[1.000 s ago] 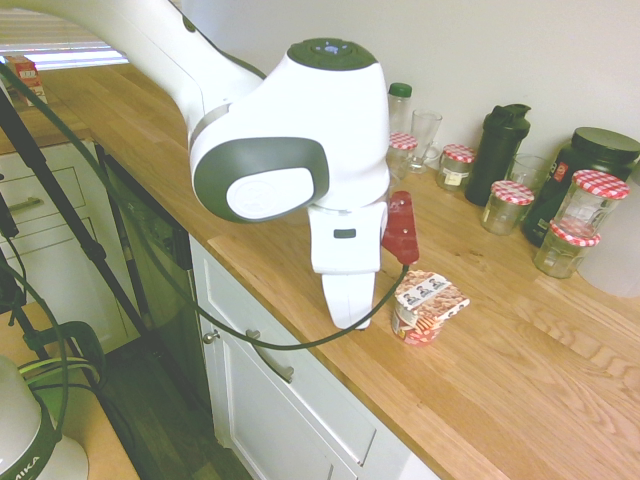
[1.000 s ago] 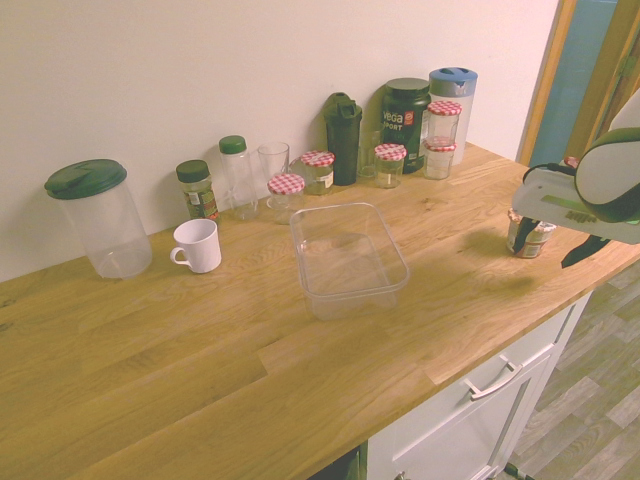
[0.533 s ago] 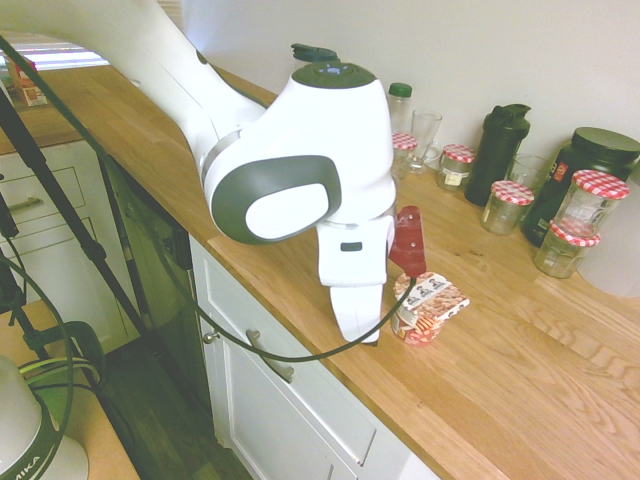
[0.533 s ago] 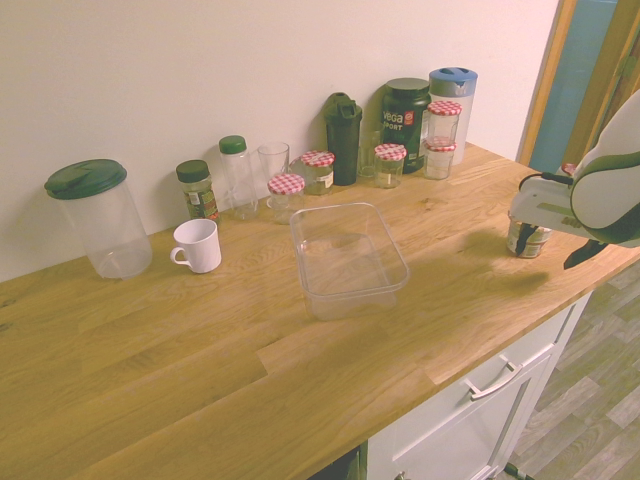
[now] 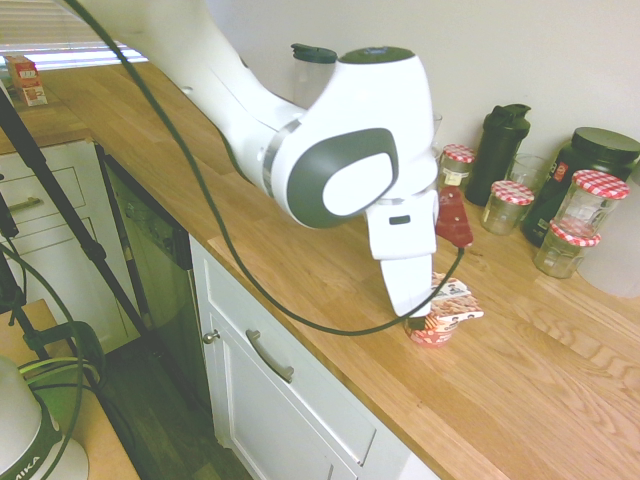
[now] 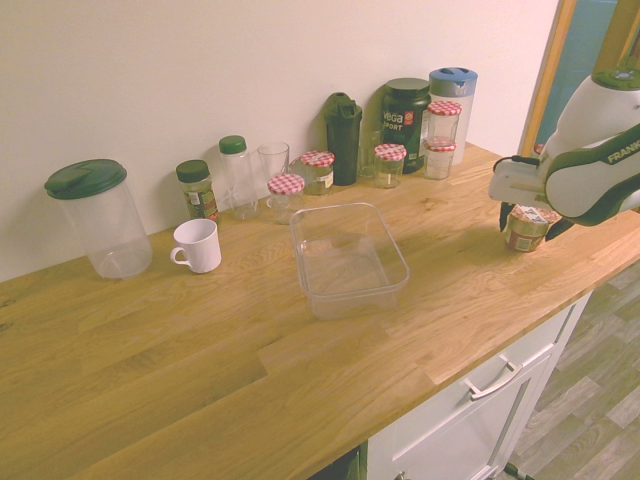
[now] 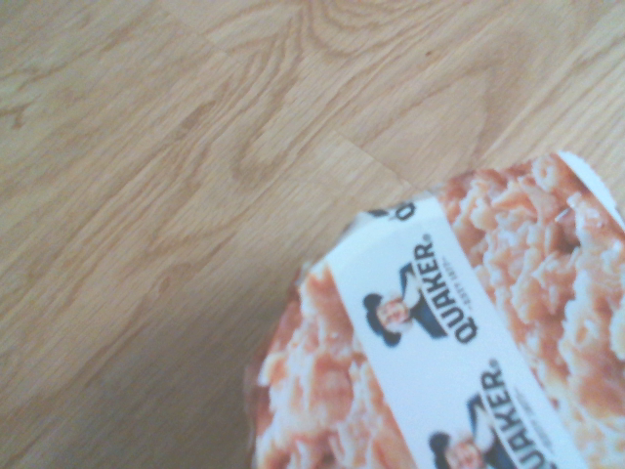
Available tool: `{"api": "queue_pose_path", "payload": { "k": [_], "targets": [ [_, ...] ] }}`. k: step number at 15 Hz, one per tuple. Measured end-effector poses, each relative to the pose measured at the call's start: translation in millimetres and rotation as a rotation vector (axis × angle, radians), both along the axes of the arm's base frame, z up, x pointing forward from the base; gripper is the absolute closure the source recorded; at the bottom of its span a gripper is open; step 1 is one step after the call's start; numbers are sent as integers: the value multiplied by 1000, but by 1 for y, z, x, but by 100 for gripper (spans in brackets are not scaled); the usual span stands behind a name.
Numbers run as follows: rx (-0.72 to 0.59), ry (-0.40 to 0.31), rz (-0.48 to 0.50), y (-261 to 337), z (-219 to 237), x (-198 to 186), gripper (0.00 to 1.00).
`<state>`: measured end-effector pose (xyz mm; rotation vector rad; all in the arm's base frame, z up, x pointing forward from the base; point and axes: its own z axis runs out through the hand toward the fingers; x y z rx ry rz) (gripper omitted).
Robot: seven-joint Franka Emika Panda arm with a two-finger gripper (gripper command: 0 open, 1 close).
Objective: Put the cereal into the container
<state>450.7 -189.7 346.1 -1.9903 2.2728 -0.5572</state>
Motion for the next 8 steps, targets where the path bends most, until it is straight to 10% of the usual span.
{"api": "queue_pose_path", "payload": {
  "k": [4,5,8],
  "targets": [
    [-16,-28,3,-15,-8,20,0],
    [-24,-35,7,-14,-5,23,100],
    [-34,-41,11,-6,-2,27,100]
  ]
}}
